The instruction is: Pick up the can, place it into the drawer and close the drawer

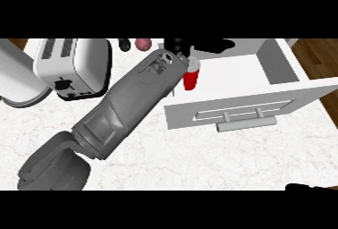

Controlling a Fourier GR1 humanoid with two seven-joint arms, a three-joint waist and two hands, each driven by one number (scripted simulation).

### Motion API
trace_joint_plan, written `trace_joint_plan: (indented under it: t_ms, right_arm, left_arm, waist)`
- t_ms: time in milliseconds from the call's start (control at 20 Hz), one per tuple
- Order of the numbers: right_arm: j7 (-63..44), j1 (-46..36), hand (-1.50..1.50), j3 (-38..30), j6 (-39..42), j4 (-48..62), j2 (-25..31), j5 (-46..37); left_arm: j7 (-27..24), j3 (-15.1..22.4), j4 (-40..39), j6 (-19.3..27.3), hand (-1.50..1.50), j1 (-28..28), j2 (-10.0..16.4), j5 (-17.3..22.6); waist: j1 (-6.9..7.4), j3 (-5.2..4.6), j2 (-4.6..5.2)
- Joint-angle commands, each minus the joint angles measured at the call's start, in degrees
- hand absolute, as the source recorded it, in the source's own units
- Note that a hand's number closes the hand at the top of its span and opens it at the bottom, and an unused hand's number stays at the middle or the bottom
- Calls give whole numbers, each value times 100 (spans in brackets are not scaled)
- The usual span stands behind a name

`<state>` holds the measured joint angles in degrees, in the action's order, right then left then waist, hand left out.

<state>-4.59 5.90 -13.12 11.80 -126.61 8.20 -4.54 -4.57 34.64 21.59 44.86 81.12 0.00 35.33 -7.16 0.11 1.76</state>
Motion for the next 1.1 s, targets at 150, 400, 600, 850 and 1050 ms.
trace_joint_plan:
  t_ms: [150,400,600,850,1050]
  right_arm:
    - [83,-403,-150,261,17,-80,358,-834]
    - [152,-599,-150,823,-171,24,501,-2154]
    - [482,-854,-150,819,-220,725,874,-2827]
    - [384,-953,-150,1753,-589,1103,770,-4294]
    - [483,-1031,-150,2048,-1065,1966,634,-5084]
  left_arm:
    - [-162,-37,399,134,-150,-33,0,408]
    - [-268,23,497,393,-150,66,0,523]
    - [-256,54,417,481,-150,158,0,496]
    - [-99,-18,492,373,-150,221,0,566]
    - [79,-98,443,230,-150,212,194,385]
  waist:
    - [213,-5,-53]
    - [326,-8,-67]
    - [471,-3,-88]
    - [584,-9,-115]
    - [749,-9,-147]
